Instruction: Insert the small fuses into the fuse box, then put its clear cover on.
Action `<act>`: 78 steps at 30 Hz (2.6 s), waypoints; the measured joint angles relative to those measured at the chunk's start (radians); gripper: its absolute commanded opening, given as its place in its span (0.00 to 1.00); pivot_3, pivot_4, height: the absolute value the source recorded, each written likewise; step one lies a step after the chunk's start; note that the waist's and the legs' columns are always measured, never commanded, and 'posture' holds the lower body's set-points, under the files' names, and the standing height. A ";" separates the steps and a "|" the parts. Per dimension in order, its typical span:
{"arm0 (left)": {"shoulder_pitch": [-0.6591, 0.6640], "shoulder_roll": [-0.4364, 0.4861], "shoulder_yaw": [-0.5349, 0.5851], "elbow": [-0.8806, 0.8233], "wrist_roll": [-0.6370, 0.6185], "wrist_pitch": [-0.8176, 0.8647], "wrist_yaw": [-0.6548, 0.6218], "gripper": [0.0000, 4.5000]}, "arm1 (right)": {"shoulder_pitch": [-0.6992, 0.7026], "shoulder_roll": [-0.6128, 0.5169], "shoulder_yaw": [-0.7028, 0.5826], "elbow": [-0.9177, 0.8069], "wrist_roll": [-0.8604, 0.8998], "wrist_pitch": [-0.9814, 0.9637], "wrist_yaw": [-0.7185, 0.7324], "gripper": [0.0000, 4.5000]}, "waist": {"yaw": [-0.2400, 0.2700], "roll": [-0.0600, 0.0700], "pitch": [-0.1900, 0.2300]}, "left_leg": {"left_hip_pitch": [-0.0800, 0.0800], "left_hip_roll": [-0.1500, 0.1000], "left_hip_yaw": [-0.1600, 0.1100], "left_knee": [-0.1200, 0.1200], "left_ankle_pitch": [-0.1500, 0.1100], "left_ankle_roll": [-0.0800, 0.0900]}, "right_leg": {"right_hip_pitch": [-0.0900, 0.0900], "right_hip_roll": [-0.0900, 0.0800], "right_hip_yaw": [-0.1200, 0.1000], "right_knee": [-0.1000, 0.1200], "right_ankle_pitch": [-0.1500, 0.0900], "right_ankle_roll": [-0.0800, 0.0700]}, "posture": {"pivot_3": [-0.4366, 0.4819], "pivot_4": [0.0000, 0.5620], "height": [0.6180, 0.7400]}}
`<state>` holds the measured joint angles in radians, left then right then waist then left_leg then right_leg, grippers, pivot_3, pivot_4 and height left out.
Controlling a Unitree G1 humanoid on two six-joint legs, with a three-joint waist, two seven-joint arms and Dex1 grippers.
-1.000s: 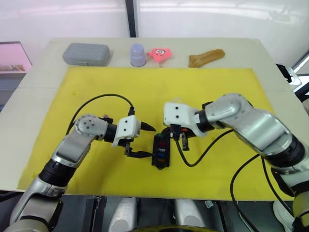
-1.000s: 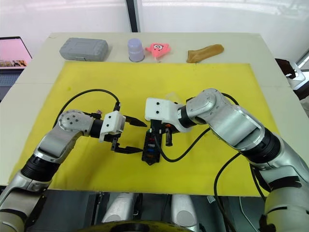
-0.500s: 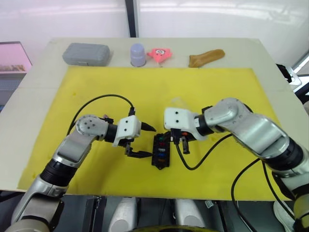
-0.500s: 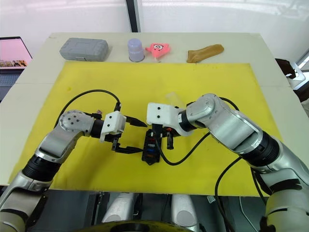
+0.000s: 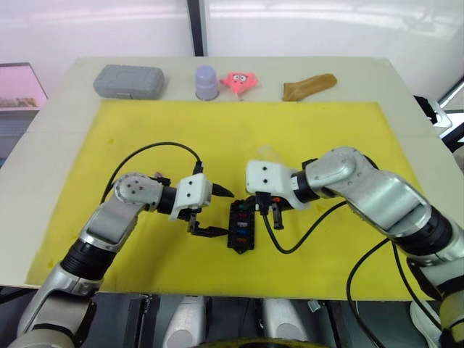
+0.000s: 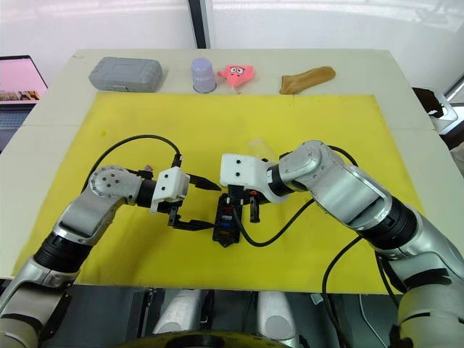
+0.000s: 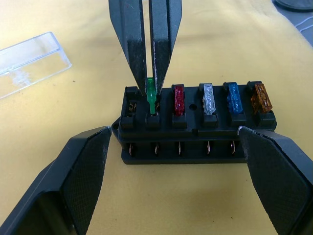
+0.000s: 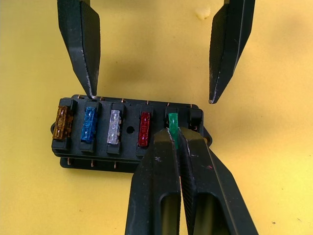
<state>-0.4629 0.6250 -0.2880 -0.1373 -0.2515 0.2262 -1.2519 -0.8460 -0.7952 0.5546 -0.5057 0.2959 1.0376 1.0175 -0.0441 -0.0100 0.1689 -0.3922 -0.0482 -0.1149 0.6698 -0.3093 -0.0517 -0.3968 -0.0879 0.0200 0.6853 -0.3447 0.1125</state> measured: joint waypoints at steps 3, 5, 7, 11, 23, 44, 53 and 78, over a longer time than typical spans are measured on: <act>0.000 0.000 0.000 0.000 0.000 0.000 0.005 0.98 | -0.001 0.001 0.003 0.001 -0.002 -0.001 0.000 0.00 | 0.000 0.000 0.000 | 0.000 0.000 0.000 0.000 0.000 0.000 | 0.000 0.000 0.000 0.000 0.000 0.000 | 0.48 0.27 1.00; 0.000 0.000 0.000 0.000 0.000 0.000 0.007 0.98 | -0.002 0.001 0.006 0.001 -0.007 -0.003 0.001 0.00 | 0.000 0.000 0.000 | 0.000 0.000 0.000 0.000 0.000 0.000 | 0.000 0.000 0.000 0.000 0.000 0.000 | 0.48 0.27 1.00; 0.000 0.000 0.000 0.000 0.000 0.000 0.009 0.98 | -0.006 0.001 0.012 0.001 -0.011 -0.005 0.002 0.00 | 0.000 0.000 0.000 | 0.000 0.000 0.000 0.000 0.000 0.000 | 0.000 0.000 0.000 0.000 0.000 0.000 | 0.48 0.27 1.00; 0.000 0.000 0.000 0.000 0.000 0.000 0.011 0.98 | -0.029 -0.003 0.032 0.000 -0.019 0.002 0.019 0.00 | 0.000 0.000 0.000 | 0.000 0.000 0.000 0.000 0.000 0.000 | 0.000 0.000 0.000 0.001 0.000 0.000 | 0.48 0.27 1.00; 0.000 -0.014 -0.003 0.016 0.005 -0.016 0.015 0.98 | -0.140 0.006 0.110 0.036 -0.019 0.075 0.072 0.00 | 0.000 0.000 0.000 | 0.000 0.000 0.000 0.001 0.000 0.000 | 0.000 0.000 0.000 0.001 0.000 0.000 | 0.48 0.27 1.00; 0.004 -0.023 -0.004 0.018 0.011 -0.017 0.021 1.00 | -0.123 0.035 0.103 0.034 -0.026 0.111 0.040 0.25 | 0.000 0.000 -0.001 | 0.000 0.000 0.000 0.001 0.000 0.000 | 0.000 0.000 0.000 0.001 0.000 0.000 | 0.48 0.27 1.00; 0.000 -0.007 -0.003 0.022 0.010 -0.018 0.007 1.00 | -0.058 -0.015 -0.053 -0.006 0.042 0.040 0.069 0.89 | 0.001 0.000 -0.001 | 0.000 -0.001 -0.001 0.001 0.000 0.000 | 0.000 -0.001 0.000 0.001 0.000 0.000 | 0.48 0.27 1.00; 0.037 0.039 0.036 -0.031 -0.024 0.031 -0.006 1.00 | 0.484 0.206 -0.302 0.161 0.057 -0.492 -0.021 0.02 | 0.002 -0.001 -0.001 | 0.001 -0.001 -0.003 0.007 -0.001 0.002 | 0.004 0.000 -0.002 0.003 0.000 0.000 | 0.48 0.27 1.00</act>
<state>-0.4254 0.6644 -0.2521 -0.1681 -0.2758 0.2571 -1.2578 -0.3619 -0.5893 0.2527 -0.3450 0.3533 0.5455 0.9963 -0.0425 -0.0107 0.1678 -0.3916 -0.0497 -0.1177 0.6770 -0.3104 -0.0499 -0.3927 -0.0879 0.0179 0.6880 -0.3446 0.1126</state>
